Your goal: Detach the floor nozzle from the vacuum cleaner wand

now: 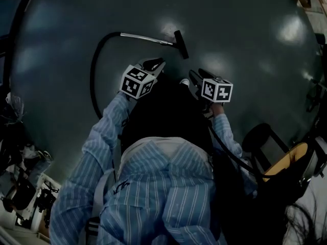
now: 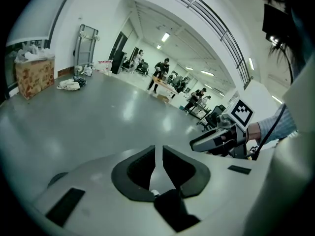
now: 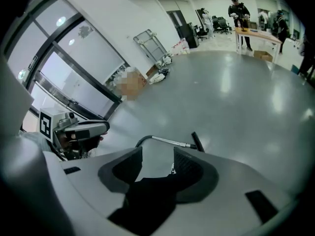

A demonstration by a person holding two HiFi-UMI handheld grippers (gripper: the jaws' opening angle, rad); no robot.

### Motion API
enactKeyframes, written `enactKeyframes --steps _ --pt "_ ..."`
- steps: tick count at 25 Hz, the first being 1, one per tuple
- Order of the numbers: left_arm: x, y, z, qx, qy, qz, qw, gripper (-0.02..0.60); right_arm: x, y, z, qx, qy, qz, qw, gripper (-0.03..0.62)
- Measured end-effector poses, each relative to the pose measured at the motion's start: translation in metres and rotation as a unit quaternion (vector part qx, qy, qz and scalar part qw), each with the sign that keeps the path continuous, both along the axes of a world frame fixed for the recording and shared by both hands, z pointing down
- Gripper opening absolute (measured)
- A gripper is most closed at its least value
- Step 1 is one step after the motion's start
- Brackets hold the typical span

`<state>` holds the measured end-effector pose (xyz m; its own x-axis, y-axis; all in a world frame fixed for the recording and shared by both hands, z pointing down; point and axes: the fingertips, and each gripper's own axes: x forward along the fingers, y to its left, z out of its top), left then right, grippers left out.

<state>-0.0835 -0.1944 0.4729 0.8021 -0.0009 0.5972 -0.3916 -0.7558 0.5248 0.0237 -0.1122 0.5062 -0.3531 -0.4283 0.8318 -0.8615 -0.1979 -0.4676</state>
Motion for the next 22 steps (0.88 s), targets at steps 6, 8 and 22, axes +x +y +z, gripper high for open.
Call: enactKeyframes --steps 6,8,22 --pt "0.022 -0.016 0.037 -0.027 -0.03 0.006 0.9992 0.095 0.015 -0.008 0.031 -0.017 -0.008 0.005 1.0 0.187" --pt "0.028 -0.022 0.065 -0.037 -0.053 0.005 0.9979 0.094 0.021 -0.01 0.058 -0.034 -0.012 0.002 0.999 0.192" --pt "0.05 -0.039 0.322 -0.014 -0.184 0.127 0.9745 0.14 0.068 -0.037 0.307 -0.112 0.017 -0.071 0.991 0.222"
